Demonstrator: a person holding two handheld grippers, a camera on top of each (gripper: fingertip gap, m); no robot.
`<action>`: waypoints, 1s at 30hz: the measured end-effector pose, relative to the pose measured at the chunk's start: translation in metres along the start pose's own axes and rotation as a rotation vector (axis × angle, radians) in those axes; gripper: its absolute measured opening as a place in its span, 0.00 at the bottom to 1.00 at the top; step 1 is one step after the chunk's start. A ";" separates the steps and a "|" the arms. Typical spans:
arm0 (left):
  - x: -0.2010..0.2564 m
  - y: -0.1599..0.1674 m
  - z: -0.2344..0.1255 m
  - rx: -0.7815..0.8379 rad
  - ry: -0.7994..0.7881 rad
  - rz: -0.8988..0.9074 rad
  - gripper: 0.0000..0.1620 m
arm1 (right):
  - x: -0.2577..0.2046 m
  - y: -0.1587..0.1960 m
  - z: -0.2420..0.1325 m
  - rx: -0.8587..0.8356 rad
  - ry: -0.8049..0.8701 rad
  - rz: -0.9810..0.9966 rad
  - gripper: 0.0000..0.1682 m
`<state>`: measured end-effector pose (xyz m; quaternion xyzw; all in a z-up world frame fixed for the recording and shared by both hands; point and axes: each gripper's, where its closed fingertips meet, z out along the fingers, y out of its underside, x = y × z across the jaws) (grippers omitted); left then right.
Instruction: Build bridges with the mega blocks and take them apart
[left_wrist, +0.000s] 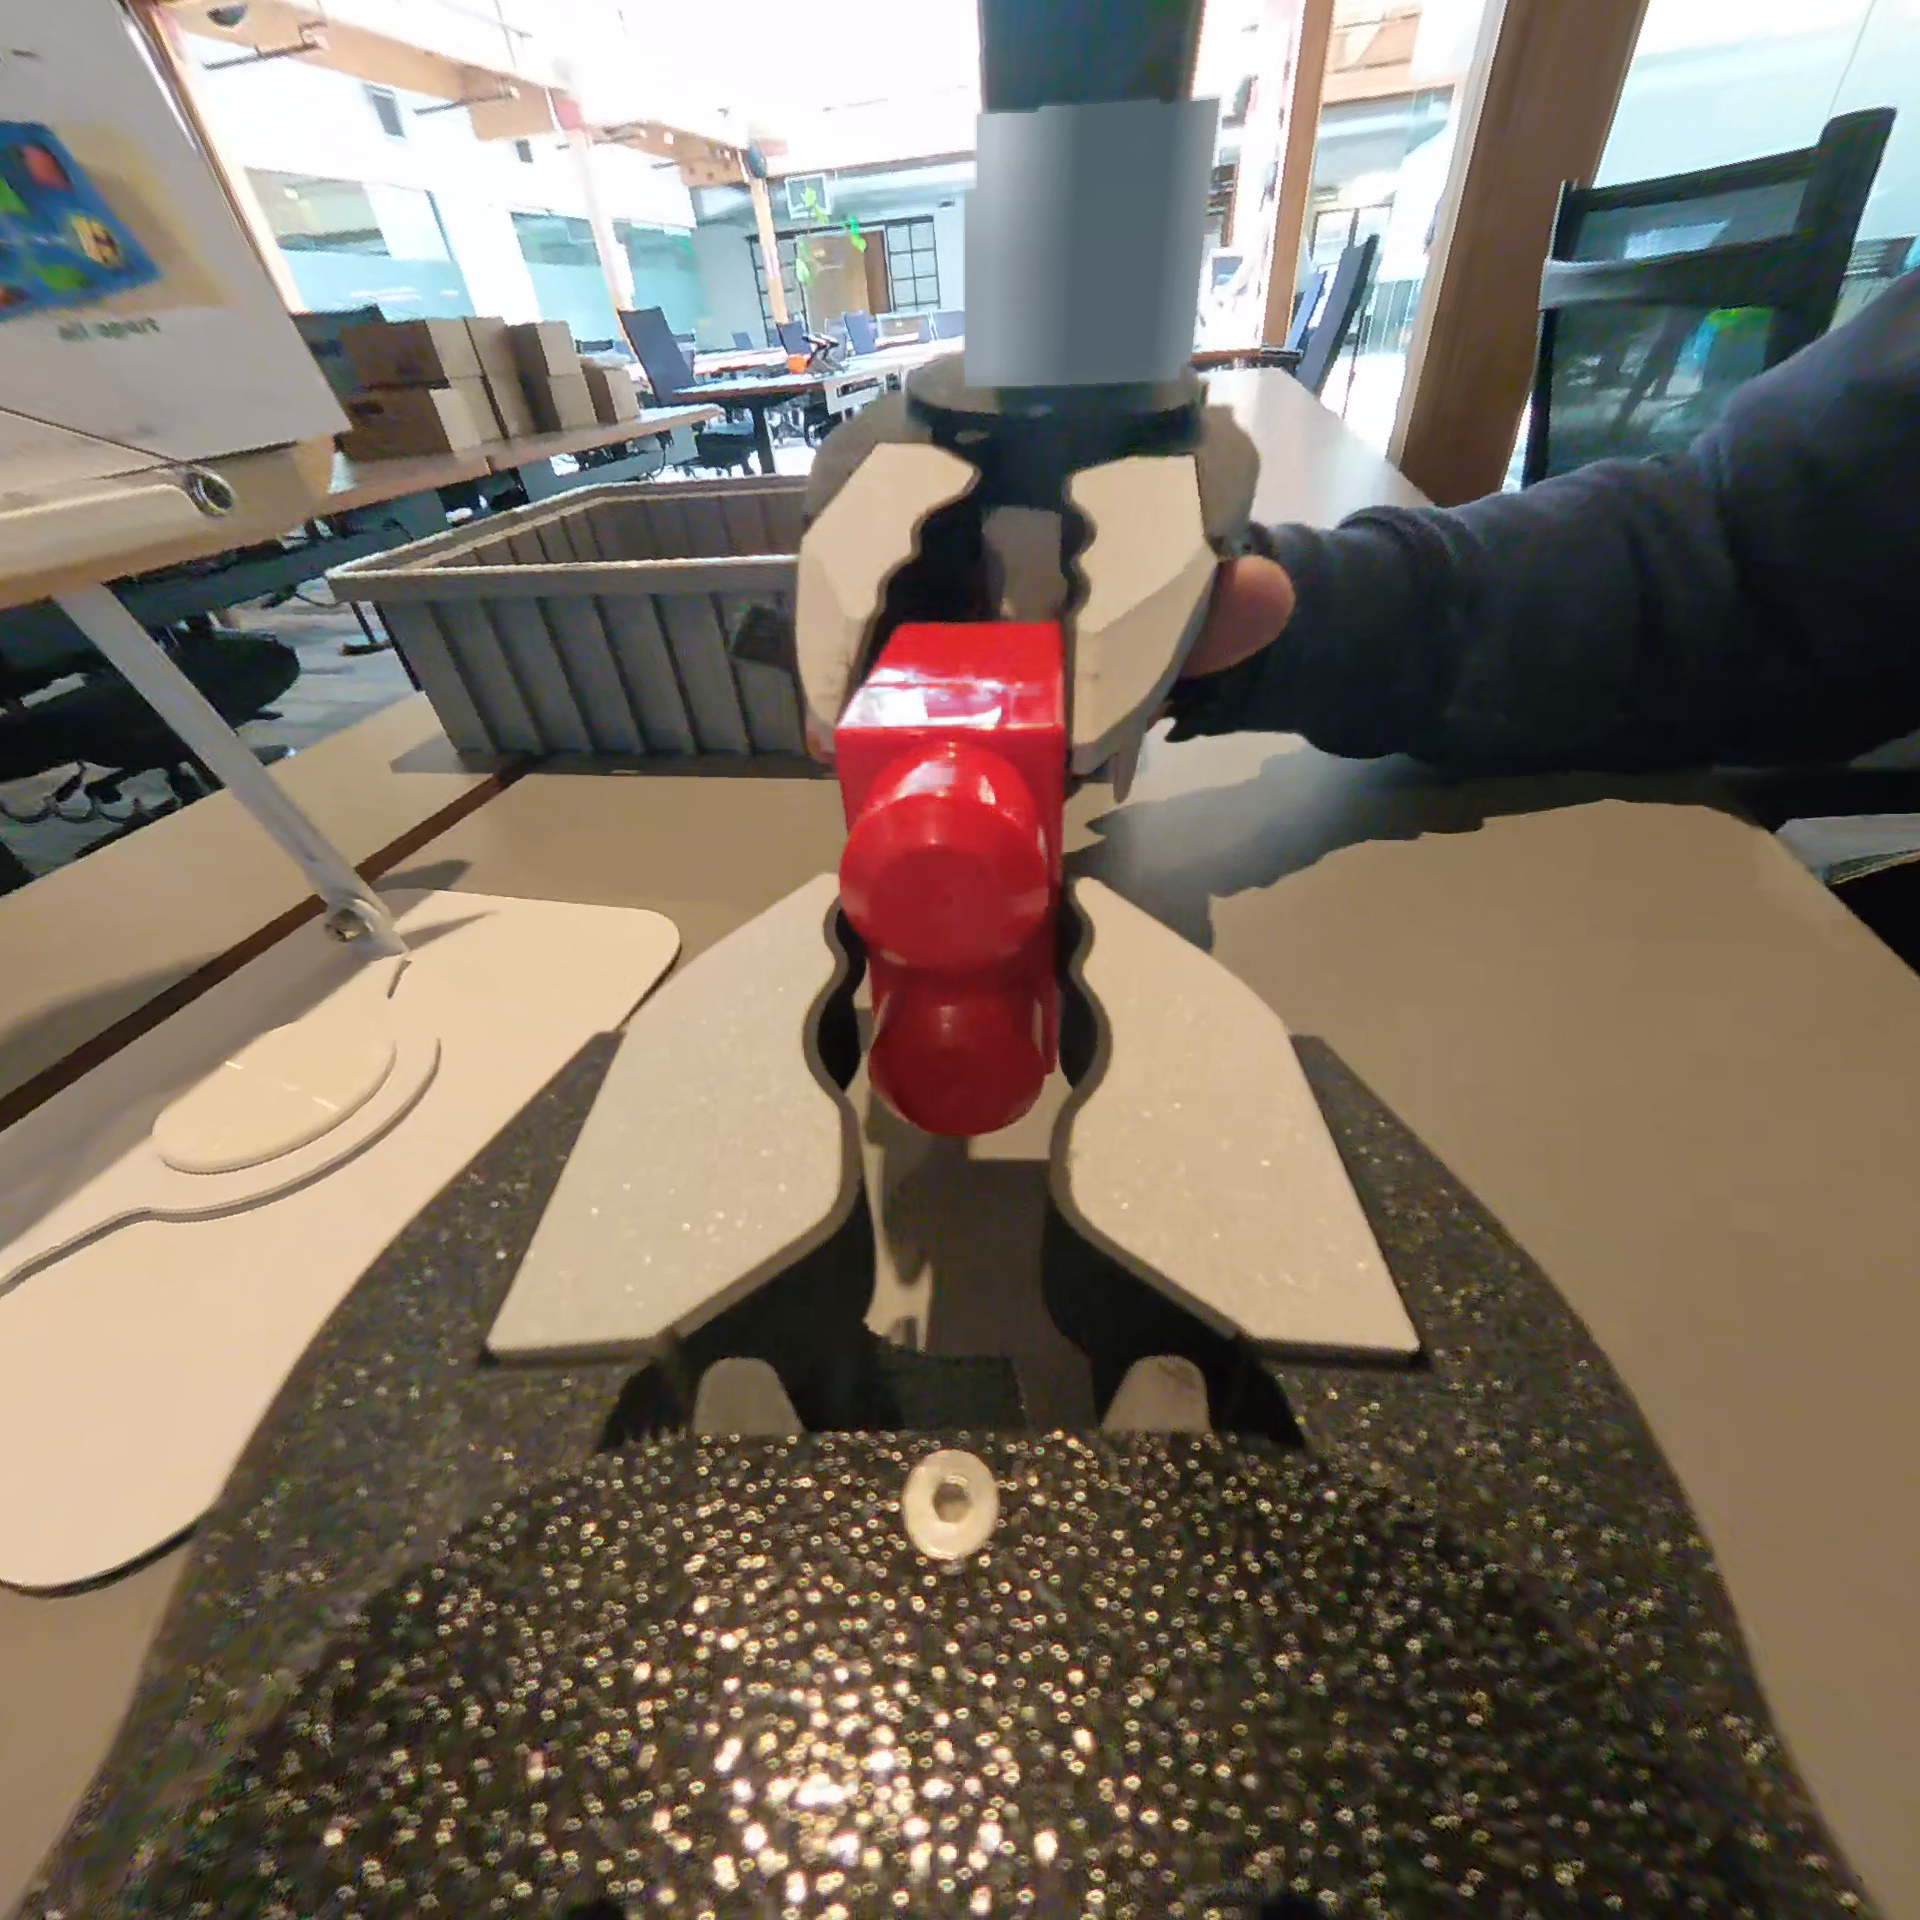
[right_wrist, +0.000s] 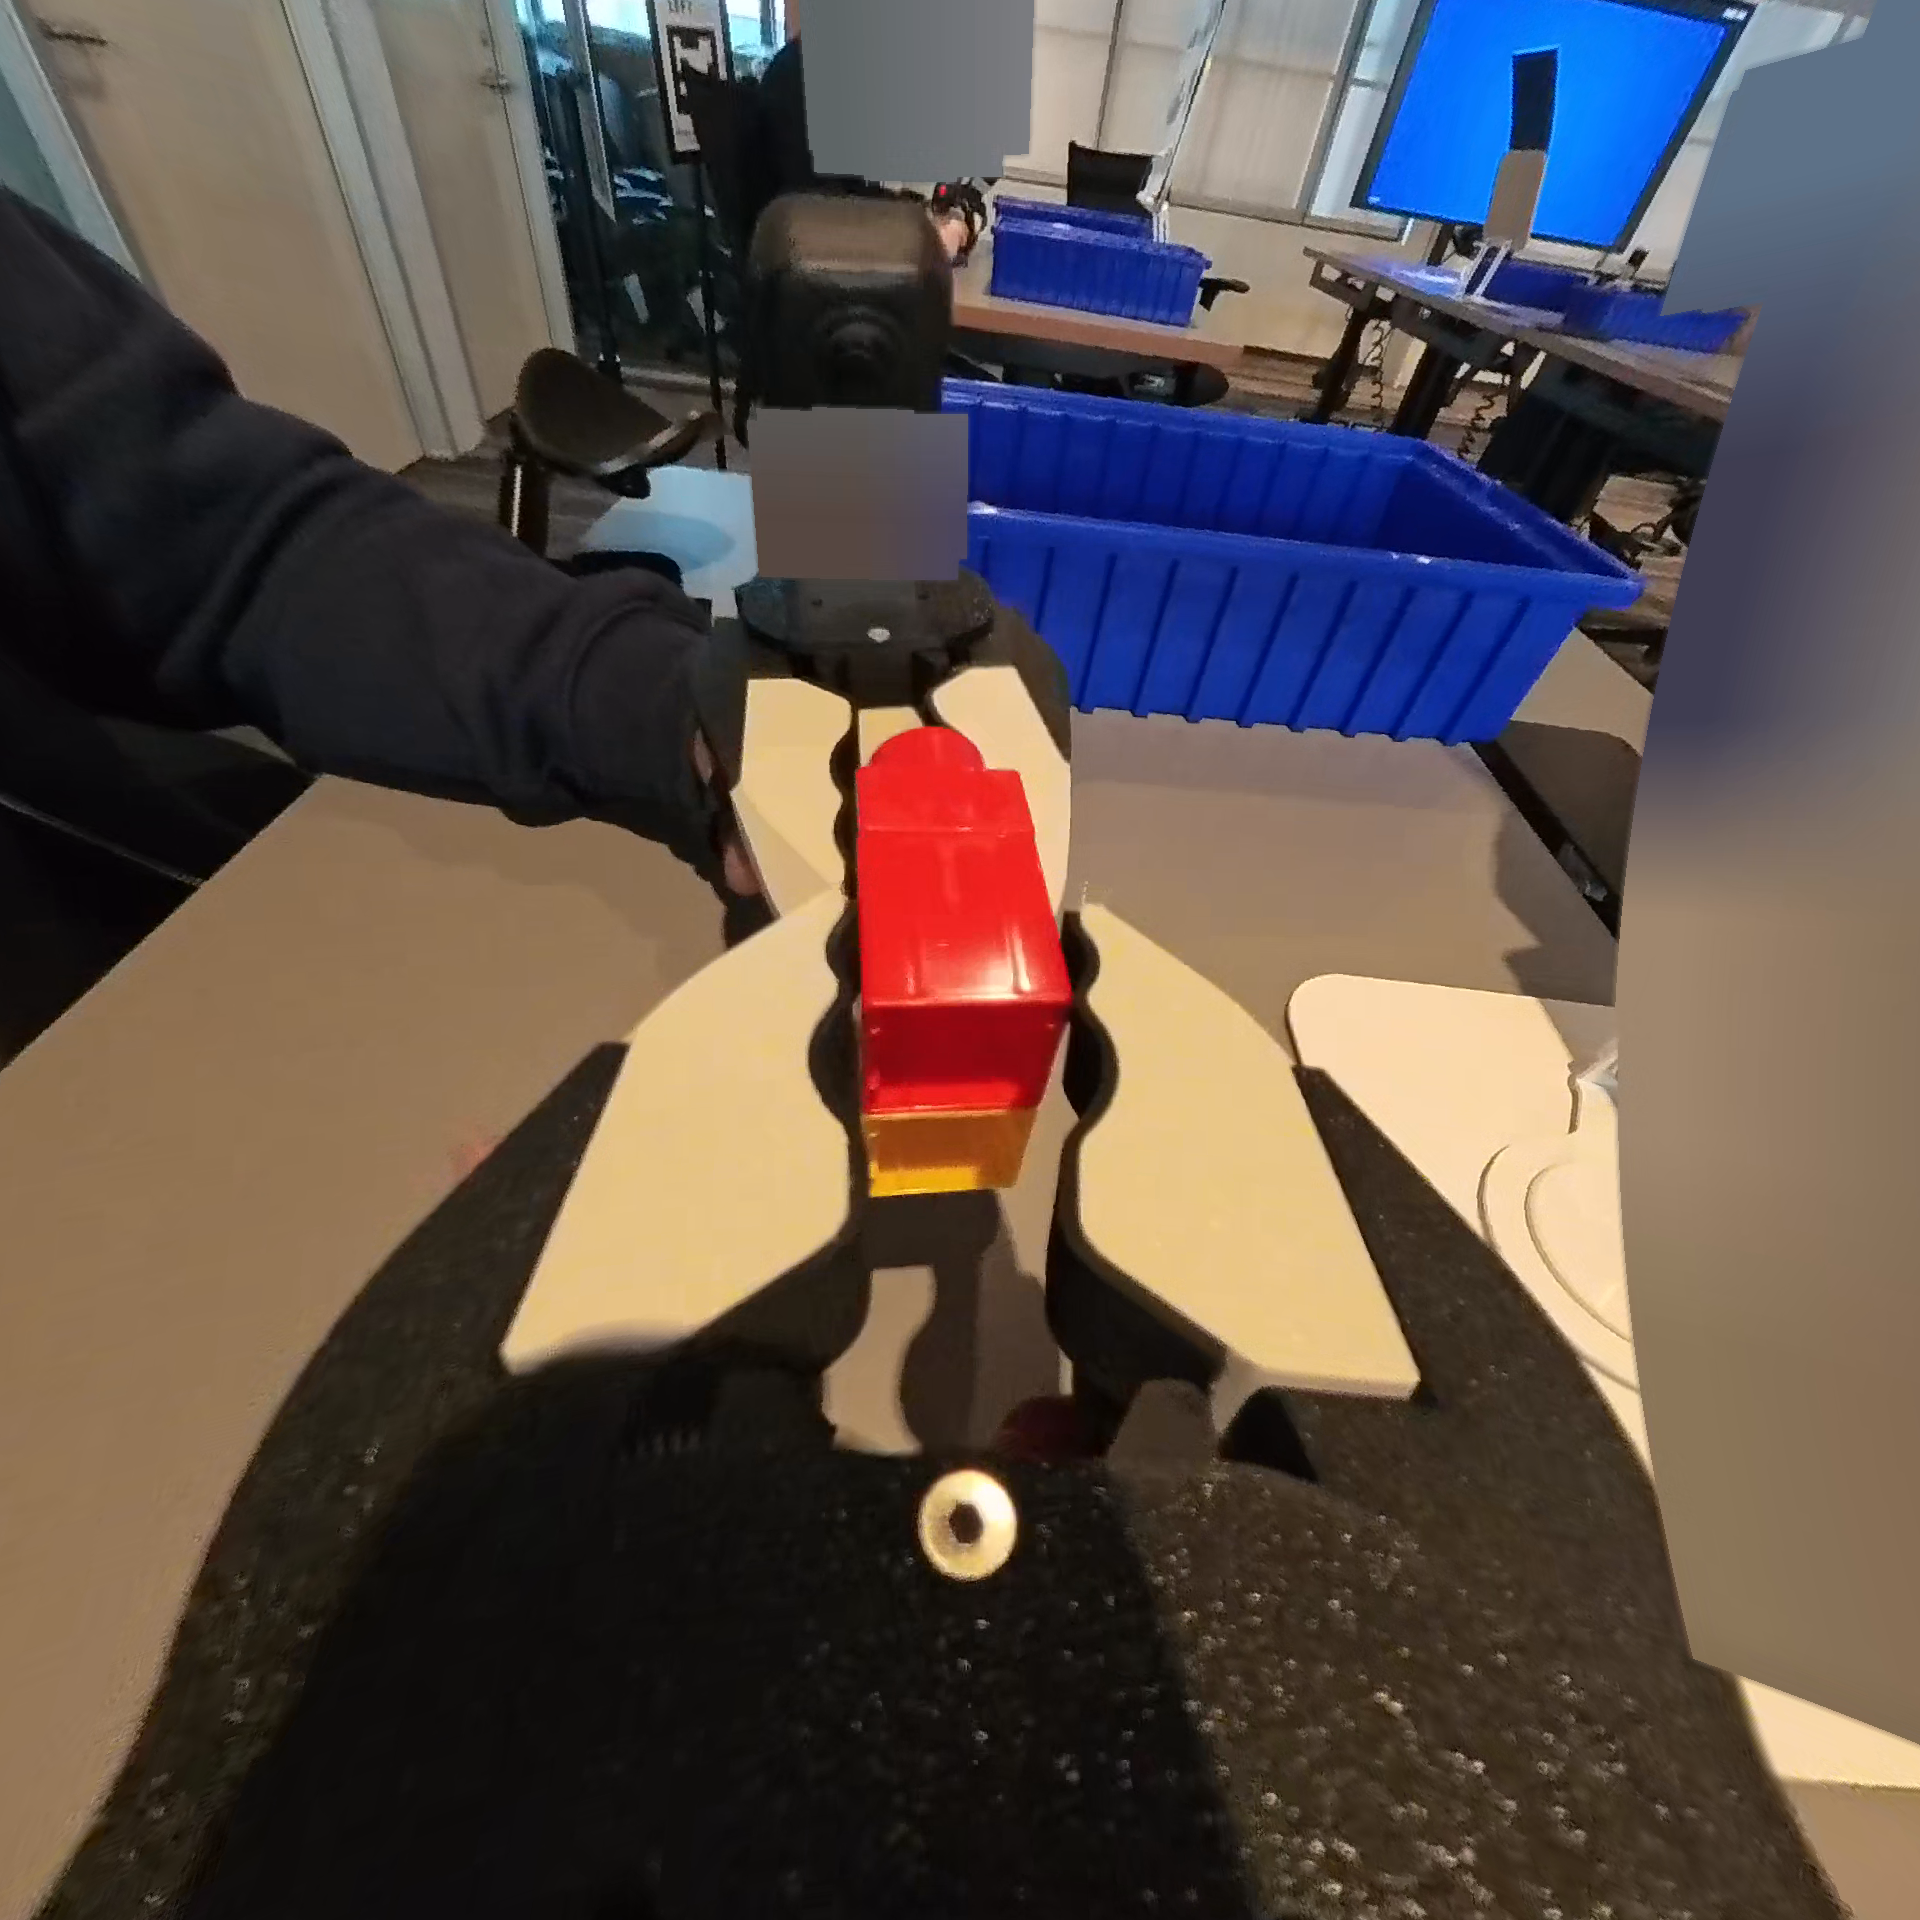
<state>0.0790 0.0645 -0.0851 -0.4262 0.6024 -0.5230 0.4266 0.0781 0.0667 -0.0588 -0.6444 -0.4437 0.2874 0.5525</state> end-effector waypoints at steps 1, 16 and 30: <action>0.000 0.002 0.001 -0.015 0.005 -0.012 0.21 | 0.000 0.002 0.000 -0.022 0.002 -0.016 0.22; -0.008 0.003 -0.009 0.000 0.081 -0.283 0.22 | 0.013 -0.005 -0.024 -0.128 0.164 -0.356 0.22; -0.092 -0.016 -0.035 0.344 -0.282 -0.497 0.21 | -0.036 -0.098 0.079 -0.093 0.266 -0.489 0.22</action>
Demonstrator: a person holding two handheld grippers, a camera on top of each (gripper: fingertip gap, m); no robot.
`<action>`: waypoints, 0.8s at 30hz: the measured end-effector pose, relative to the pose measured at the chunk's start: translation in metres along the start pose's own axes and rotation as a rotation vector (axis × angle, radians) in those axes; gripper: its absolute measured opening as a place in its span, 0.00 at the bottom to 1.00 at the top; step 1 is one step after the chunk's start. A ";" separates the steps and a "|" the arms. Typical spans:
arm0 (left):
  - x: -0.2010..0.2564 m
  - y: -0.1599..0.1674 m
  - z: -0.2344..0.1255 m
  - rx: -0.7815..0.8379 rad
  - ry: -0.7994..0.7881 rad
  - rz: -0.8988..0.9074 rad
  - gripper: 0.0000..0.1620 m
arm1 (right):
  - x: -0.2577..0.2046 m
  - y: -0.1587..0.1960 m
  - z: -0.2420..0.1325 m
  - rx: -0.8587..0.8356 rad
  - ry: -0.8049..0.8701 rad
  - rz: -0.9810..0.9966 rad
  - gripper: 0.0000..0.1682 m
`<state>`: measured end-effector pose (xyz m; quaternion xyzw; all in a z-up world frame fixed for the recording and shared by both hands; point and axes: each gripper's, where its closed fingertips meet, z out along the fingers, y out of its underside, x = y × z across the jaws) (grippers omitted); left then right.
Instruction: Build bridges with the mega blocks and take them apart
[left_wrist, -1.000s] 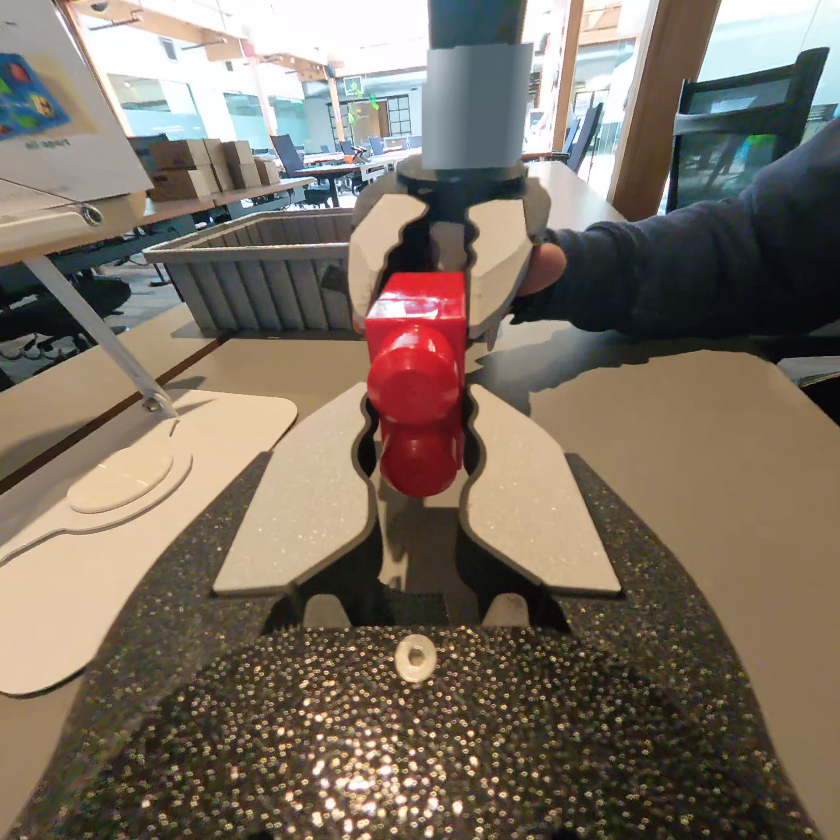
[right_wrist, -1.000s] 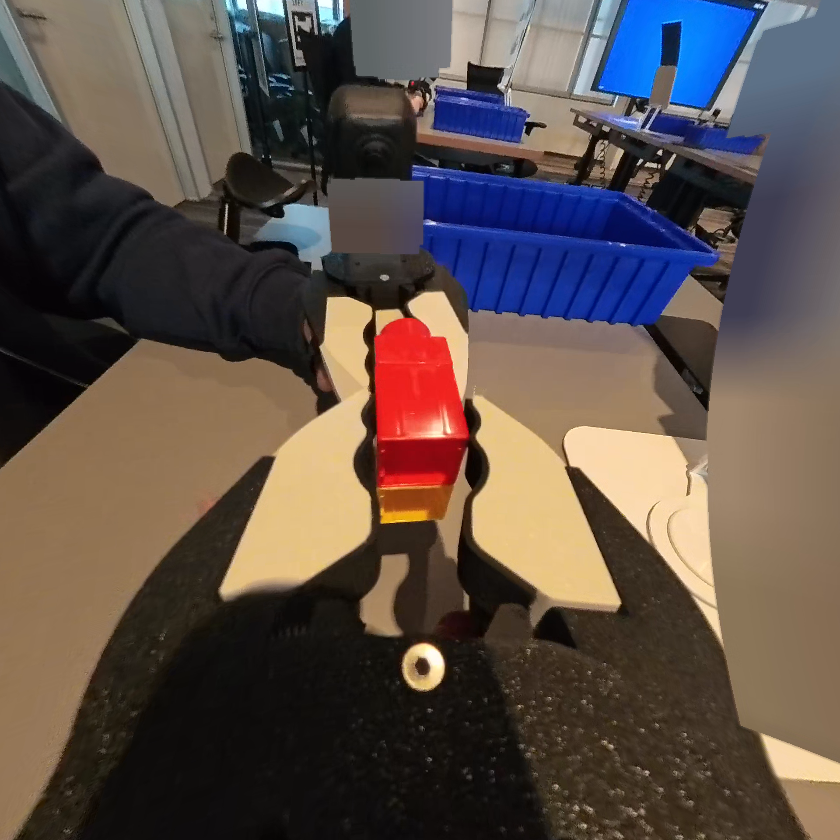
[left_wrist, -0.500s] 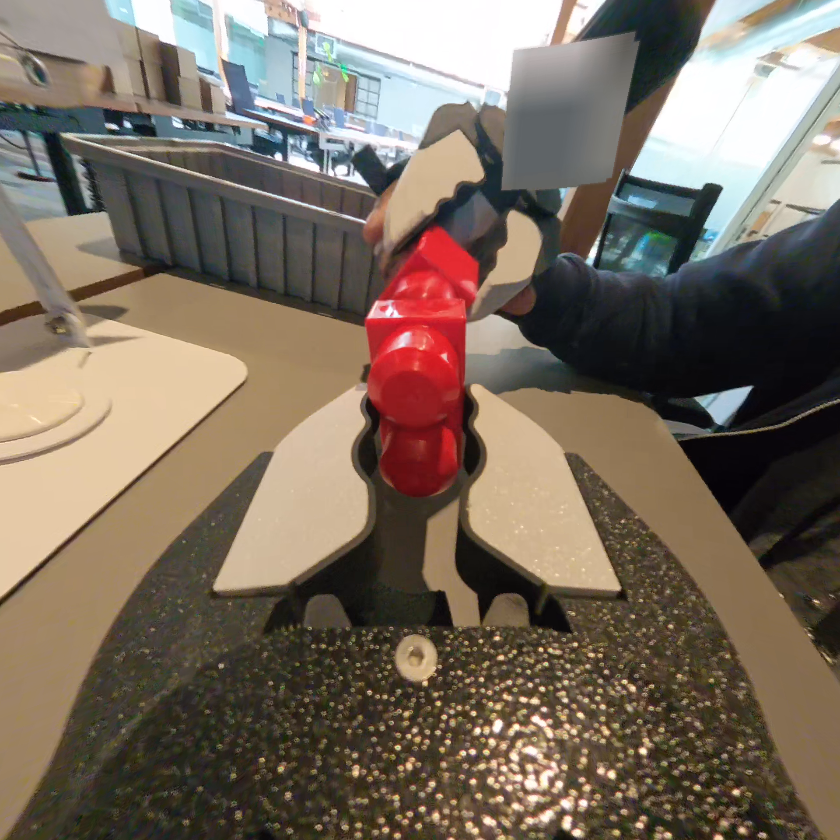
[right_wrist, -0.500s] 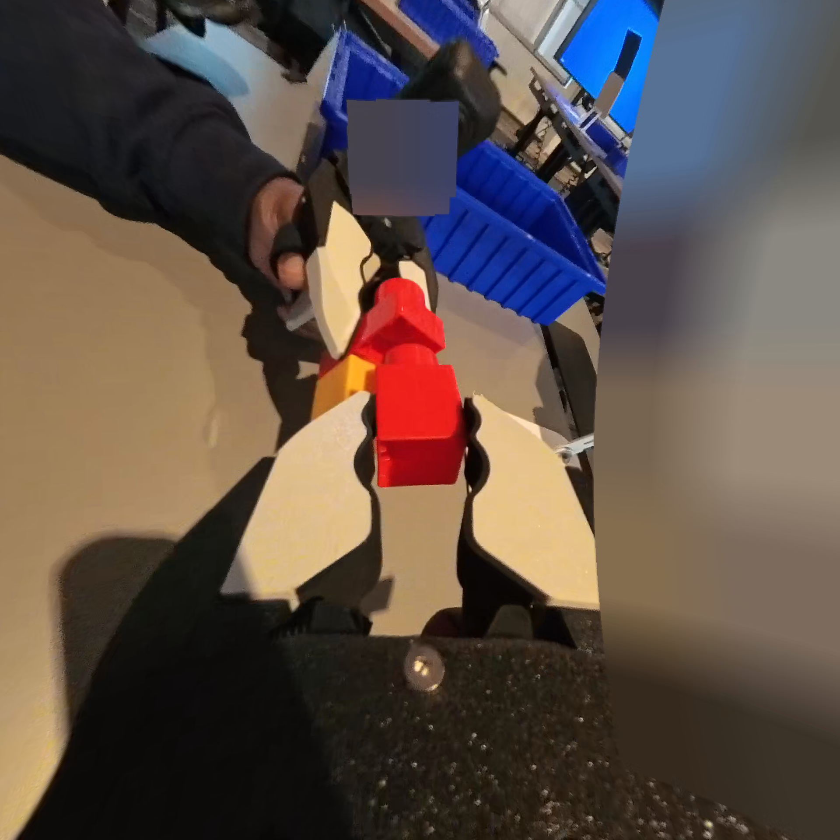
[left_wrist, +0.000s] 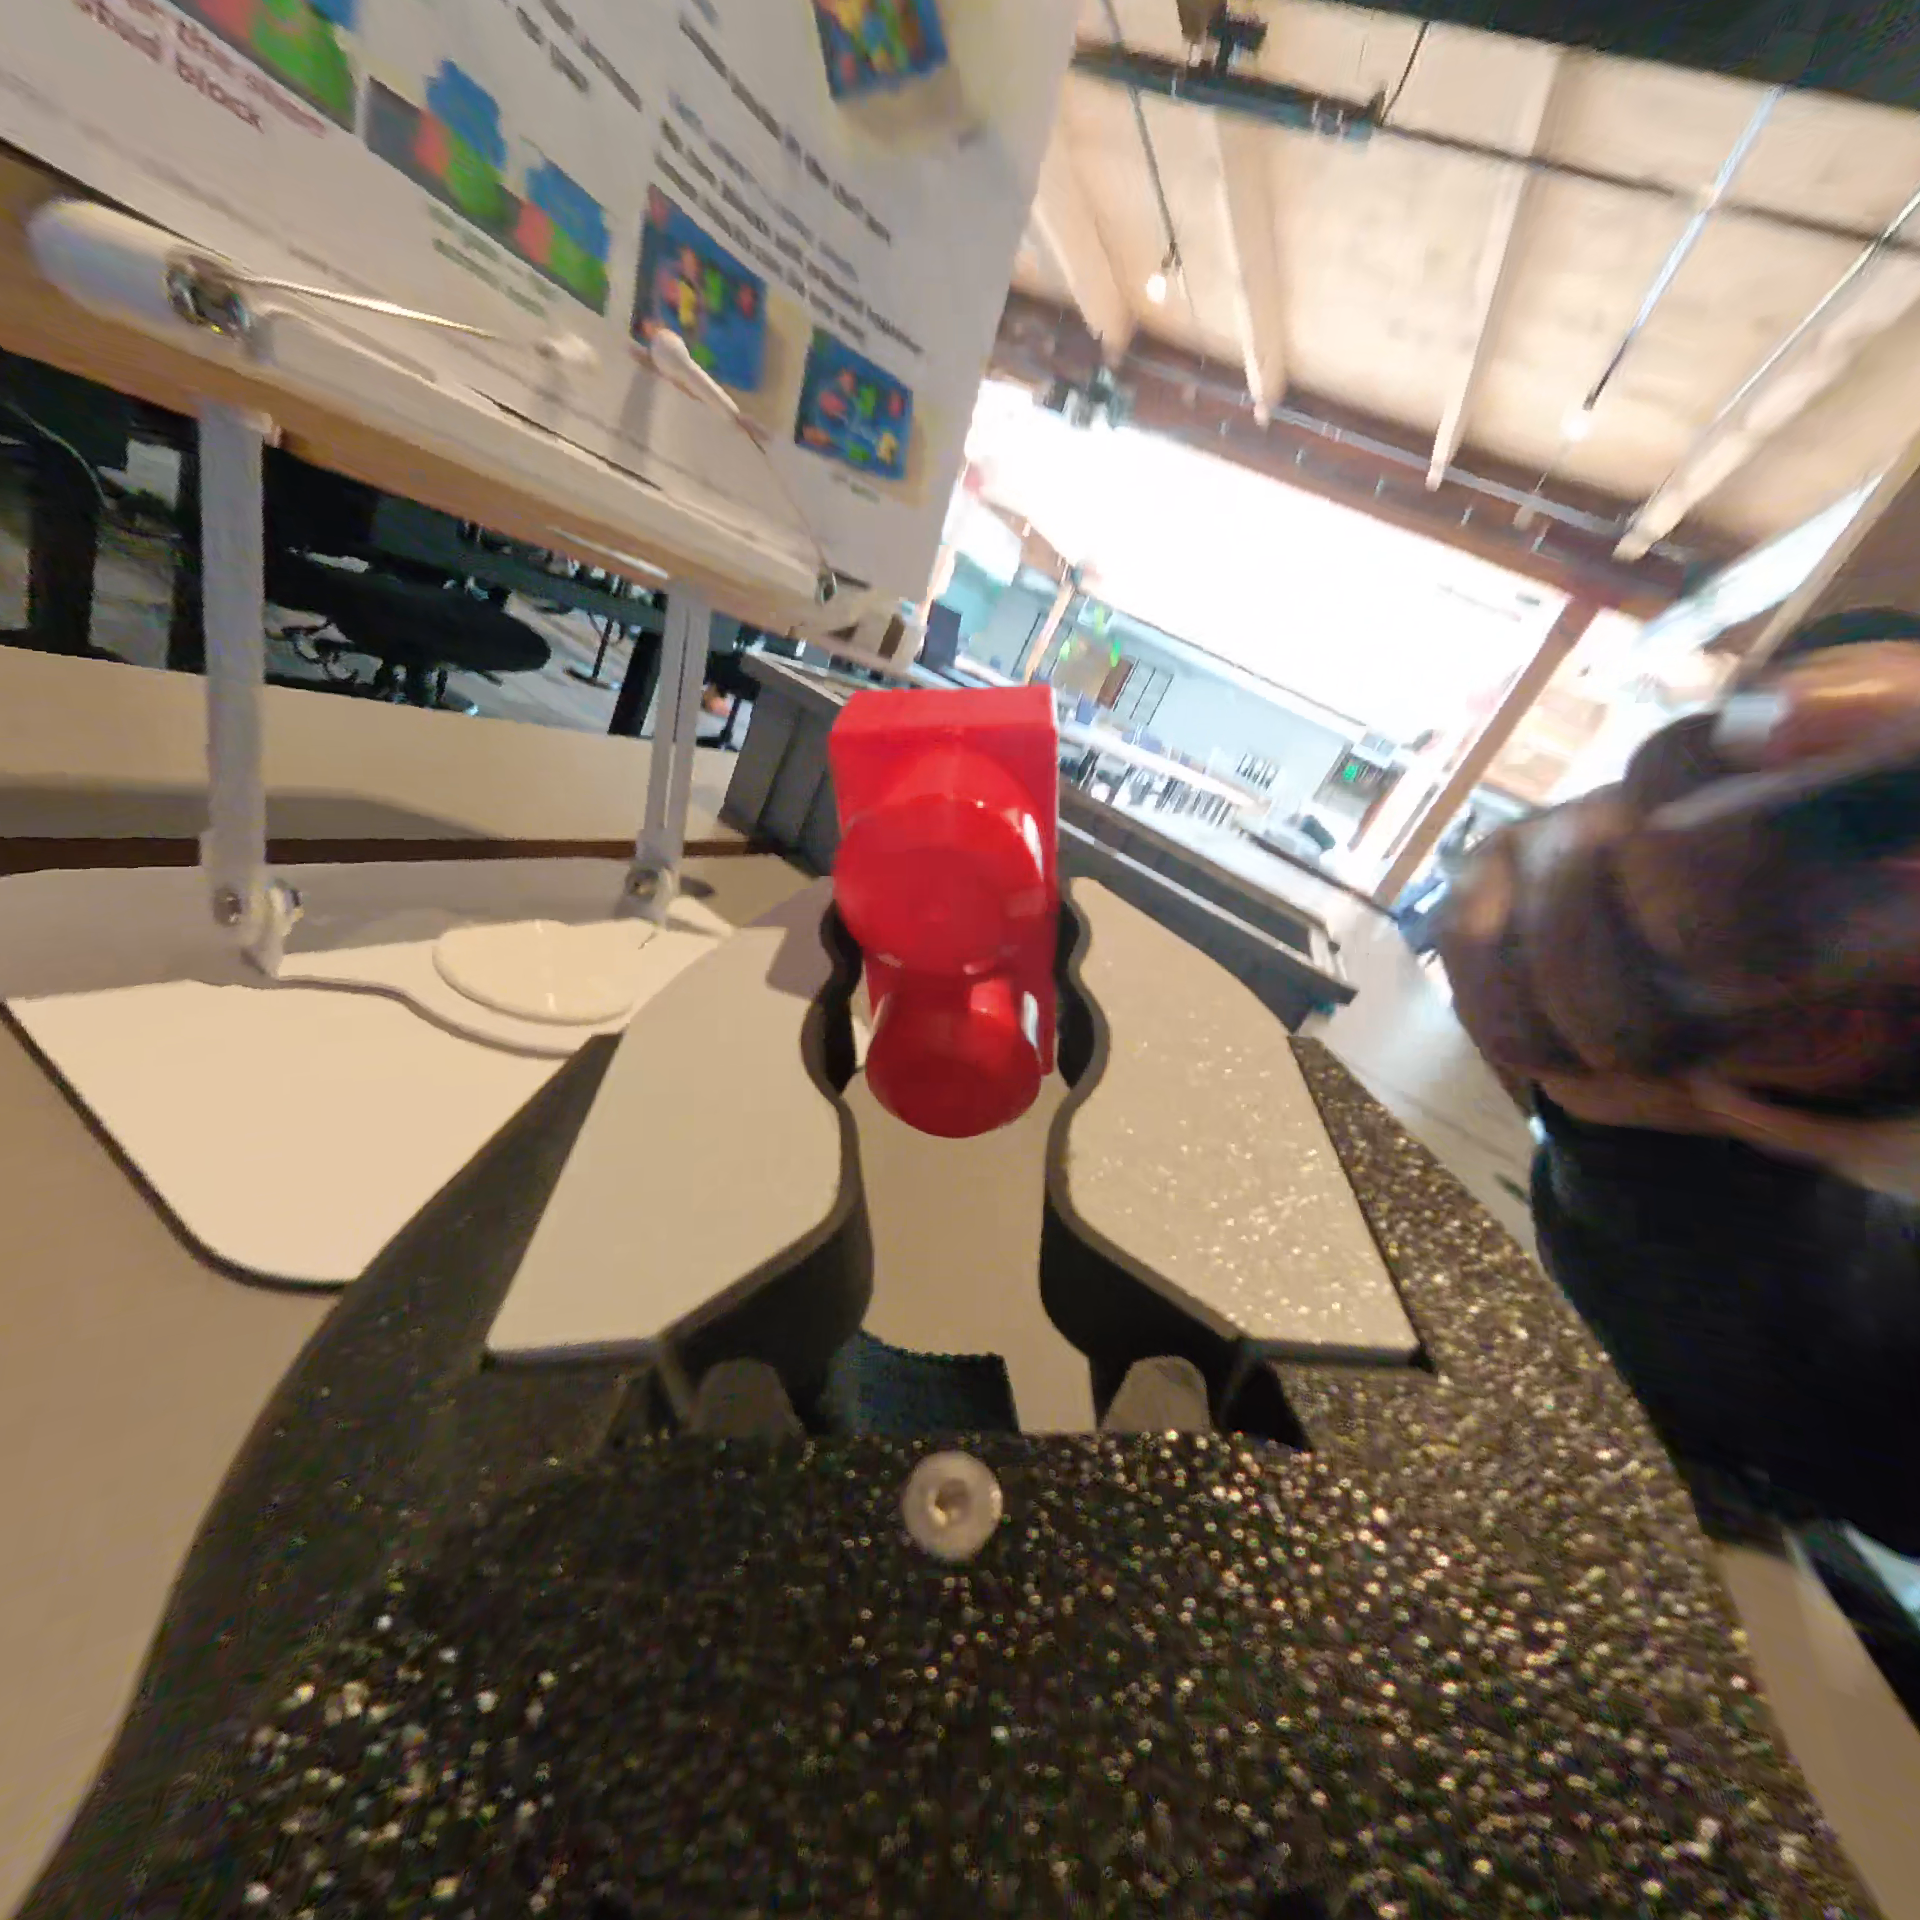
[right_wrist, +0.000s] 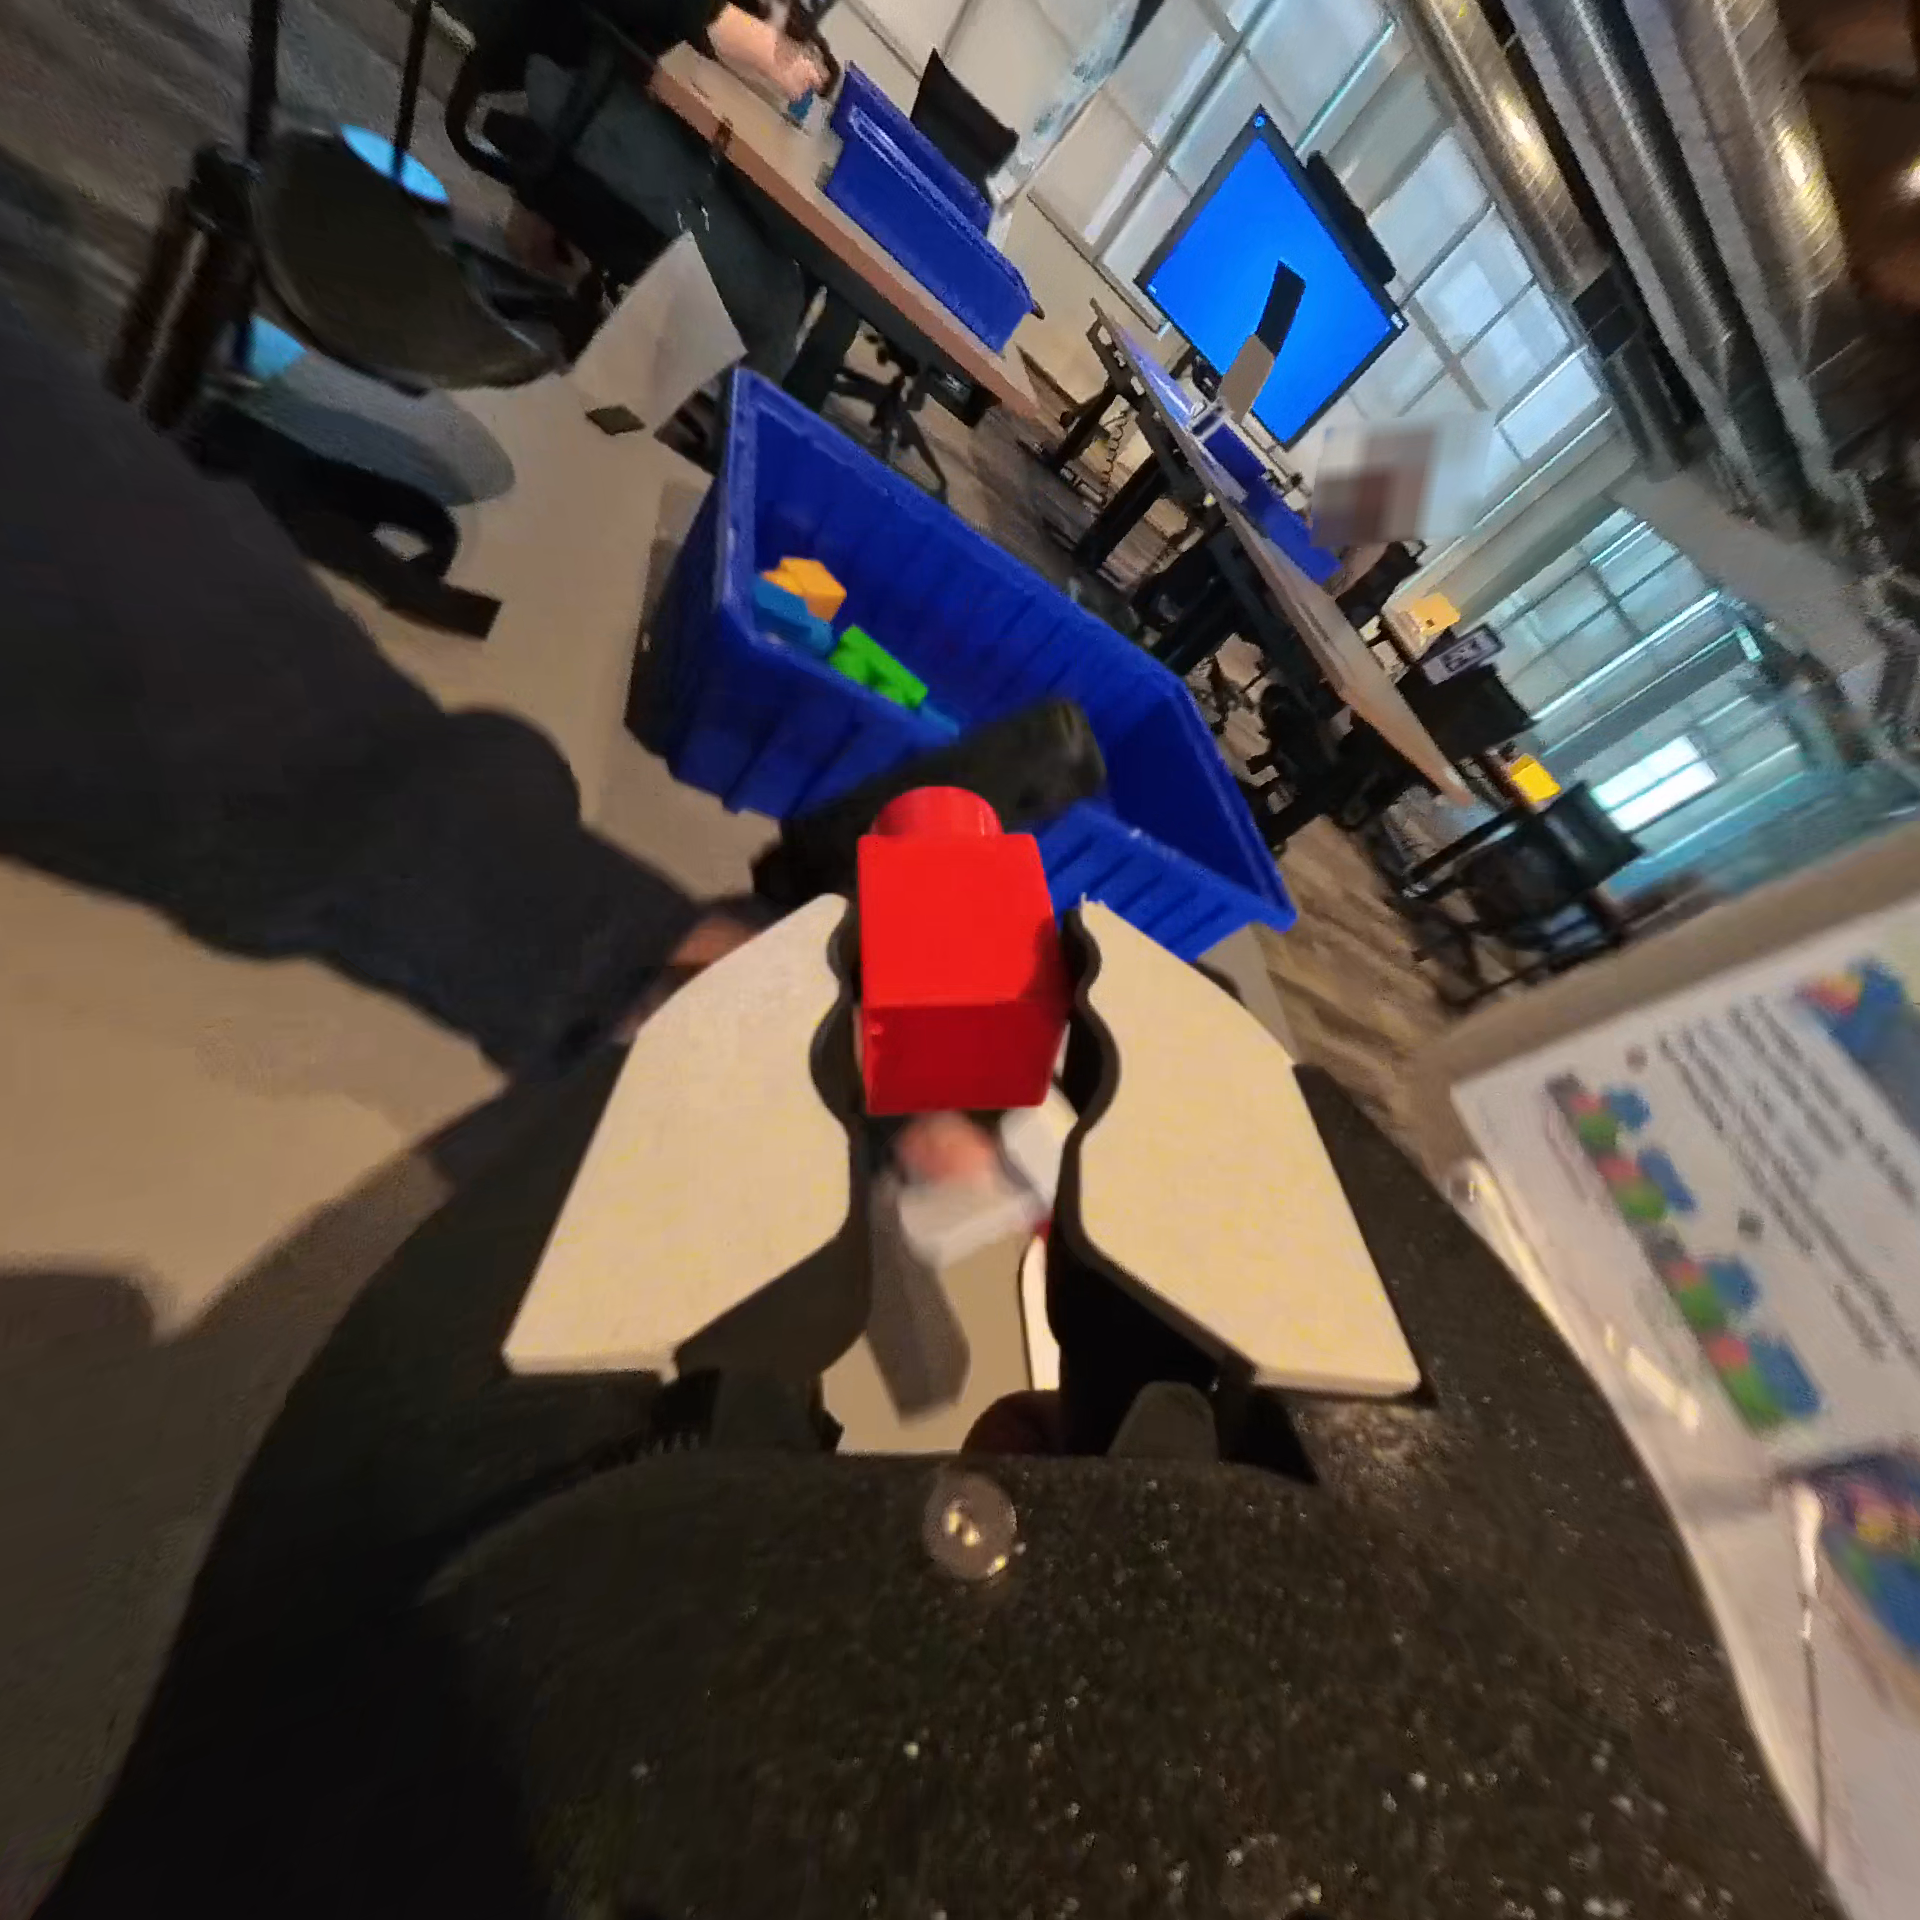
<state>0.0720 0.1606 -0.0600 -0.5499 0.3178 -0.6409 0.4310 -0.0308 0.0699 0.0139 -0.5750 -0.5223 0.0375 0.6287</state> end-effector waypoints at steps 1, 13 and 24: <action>0.001 -0.001 0.004 0.019 0.008 -0.010 0.22 | -0.006 -0.017 0.021 -0.008 0.004 -0.022 0.22; 0.015 -0.003 0.008 0.068 0.078 0.033 0.22 | -0.047 -0.056 0.249 -0.240 -0.082 0.225 0.22; 0.012 -0.009 -0.001 0.086 0.106 -0.032 0.22 | -0.051 -0.021 0.284 -0.375 -0.051 0.317 0.25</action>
